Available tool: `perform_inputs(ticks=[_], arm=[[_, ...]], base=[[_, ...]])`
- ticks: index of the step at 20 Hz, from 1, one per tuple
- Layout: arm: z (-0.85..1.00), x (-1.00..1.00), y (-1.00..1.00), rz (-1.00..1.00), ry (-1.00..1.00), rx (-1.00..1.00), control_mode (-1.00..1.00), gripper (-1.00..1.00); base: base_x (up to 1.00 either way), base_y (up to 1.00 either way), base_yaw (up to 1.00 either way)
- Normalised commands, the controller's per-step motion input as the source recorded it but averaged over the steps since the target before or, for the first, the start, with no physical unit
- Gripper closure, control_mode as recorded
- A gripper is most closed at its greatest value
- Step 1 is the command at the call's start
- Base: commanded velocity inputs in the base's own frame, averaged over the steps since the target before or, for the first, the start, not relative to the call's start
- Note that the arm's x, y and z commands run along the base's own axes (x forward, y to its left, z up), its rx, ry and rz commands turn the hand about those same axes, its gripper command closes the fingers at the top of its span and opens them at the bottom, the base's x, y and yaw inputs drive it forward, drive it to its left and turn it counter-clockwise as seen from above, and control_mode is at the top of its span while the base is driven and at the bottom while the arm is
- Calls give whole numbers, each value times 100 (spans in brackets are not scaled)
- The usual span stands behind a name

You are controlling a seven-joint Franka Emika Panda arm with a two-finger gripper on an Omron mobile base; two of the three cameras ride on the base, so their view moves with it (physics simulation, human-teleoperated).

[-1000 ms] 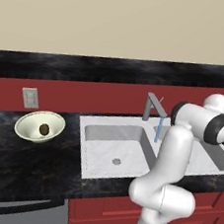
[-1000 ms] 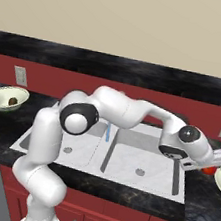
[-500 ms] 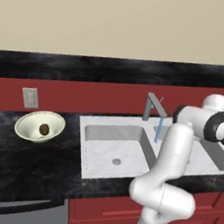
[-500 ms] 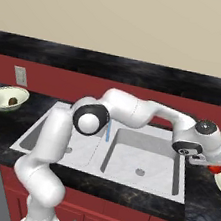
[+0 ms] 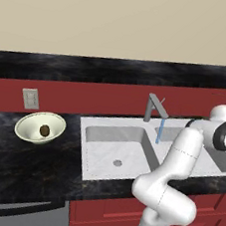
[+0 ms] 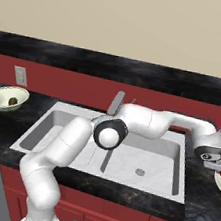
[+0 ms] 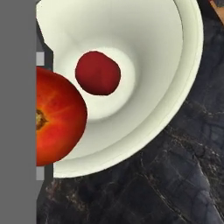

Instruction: Pick the tomatos from the sink and place them in one bowl. Place the kiwi in the other bowl. Then turn off the sink faucet.

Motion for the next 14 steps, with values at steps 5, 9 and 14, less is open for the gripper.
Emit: perform_inputs(ticks=[5, 9, 14], arm=[[-24, 0, -7, -11, 0, 3, -100, -100], [-26, 0, 0, -13, 0, 0, -100, -100], [-37, 0, 0, -10, -8, 0, -100, -100]], base=[[0, 0, 0], [0, 0, 0], [0, 0, 0]])
